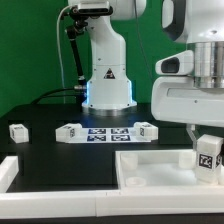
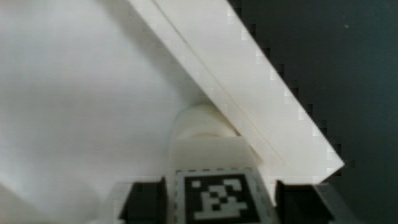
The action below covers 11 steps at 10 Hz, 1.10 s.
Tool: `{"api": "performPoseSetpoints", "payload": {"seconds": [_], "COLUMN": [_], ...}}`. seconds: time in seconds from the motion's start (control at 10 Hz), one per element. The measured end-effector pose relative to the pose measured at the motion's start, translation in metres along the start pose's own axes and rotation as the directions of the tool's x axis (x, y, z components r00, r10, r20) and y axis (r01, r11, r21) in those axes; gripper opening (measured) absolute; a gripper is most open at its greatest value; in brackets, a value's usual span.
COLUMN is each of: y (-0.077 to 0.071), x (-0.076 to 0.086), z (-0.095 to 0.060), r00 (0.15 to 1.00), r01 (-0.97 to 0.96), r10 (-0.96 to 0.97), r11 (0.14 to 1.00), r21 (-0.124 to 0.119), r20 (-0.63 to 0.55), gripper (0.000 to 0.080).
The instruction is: Assemble square table
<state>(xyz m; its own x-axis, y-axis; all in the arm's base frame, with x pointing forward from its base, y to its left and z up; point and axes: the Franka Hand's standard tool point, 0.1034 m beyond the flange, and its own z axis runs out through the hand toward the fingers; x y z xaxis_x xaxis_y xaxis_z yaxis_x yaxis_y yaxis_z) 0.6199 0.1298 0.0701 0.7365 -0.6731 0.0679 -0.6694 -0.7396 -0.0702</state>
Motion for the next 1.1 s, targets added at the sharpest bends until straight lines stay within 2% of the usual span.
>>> {"api": "performPoseSetpoints", "payload": {"seconds": [0.1, 0.3, 0.4, 0.6, 0.7, 0.8, 0.9, 1.0, 1.1], "y": [-0.0006, -0.0029, -0.0043, -0.0072, -0.0061, -0.0068, -0.0067, -0.0074, -0.0077], "x": [-0.0015, 0.0007, 0.0019, 0.0040, 0.0049, 0.0035, 0.0037, 0.0031, 0.0022], "z": [0.0008, 0.0011, 0.0009, 0.0011, 0.0014, 0.0017, 0.0017, -0.0002, -0.0042], "r00": [0.990, 0.908, 0.846, 0.616, 0.589, 0.538, 0.594, 0.688, 0.778], "r01": [-0.143, -0.419, -0.531, -0.786, -0.806, -0.841, -0.802, -0.723, -0.625], "r10": [0.143, 0.418, 0.529, 0.779, 0.797, 0.832, 0.793, 0.714, 0.616], "r11": [0.990, 0.908, 0.847, 0.619, 0.592, 0.542, 0.597, 0.690, 0.778], "r21": [-0.001, 0.016, 0.007, 0.015, 0.021, 0.012, 0.021, 0.042, 0.062], "r20": [0.003, 0.040, 0.066, 0.121, 0.133, 0.137, 0.134, 0.131, 0.124], "gripper": [0.0290, 0.0290, 0.0290, 0.0290, 0.0290, 0.0290, 0.0290, 0.0518, 0.0518]}}
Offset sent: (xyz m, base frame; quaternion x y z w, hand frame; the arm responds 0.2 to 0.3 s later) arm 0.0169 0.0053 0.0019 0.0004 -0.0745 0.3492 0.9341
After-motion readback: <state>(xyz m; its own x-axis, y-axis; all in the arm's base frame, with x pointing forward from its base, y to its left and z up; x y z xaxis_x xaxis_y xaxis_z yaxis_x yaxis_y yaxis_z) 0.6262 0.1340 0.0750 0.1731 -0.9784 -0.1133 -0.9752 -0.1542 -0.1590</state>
